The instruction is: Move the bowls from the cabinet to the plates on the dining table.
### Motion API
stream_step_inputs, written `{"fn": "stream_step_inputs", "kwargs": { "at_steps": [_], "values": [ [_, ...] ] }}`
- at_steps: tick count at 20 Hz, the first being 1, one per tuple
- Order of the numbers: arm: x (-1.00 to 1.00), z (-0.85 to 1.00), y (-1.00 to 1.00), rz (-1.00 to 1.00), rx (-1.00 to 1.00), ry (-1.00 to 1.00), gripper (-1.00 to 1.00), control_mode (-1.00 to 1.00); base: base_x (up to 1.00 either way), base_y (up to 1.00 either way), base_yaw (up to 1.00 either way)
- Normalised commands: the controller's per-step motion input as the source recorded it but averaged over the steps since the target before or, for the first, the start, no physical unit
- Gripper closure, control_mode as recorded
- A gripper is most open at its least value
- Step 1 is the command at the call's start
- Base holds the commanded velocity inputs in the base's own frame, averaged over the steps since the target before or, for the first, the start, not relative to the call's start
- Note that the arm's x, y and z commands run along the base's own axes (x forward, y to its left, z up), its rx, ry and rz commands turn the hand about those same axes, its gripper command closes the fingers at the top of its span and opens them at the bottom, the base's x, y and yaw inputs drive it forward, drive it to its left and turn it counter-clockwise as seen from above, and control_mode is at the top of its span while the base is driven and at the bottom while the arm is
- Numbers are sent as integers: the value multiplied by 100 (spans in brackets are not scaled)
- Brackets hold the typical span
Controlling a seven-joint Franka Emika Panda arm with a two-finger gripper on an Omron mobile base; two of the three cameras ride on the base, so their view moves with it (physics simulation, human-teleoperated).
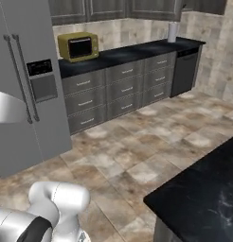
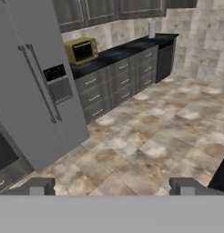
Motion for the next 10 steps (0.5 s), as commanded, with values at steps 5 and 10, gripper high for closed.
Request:
{"fn": "stream_step_inputs", "kwargs": {
  "at_steps": [5,10],
  "values": [
    [0,0,0,0,0,0,-100,100,100,38,0],
    [0,0,0,0,0,0,-100,100,100,30,-2]
  ]
}}
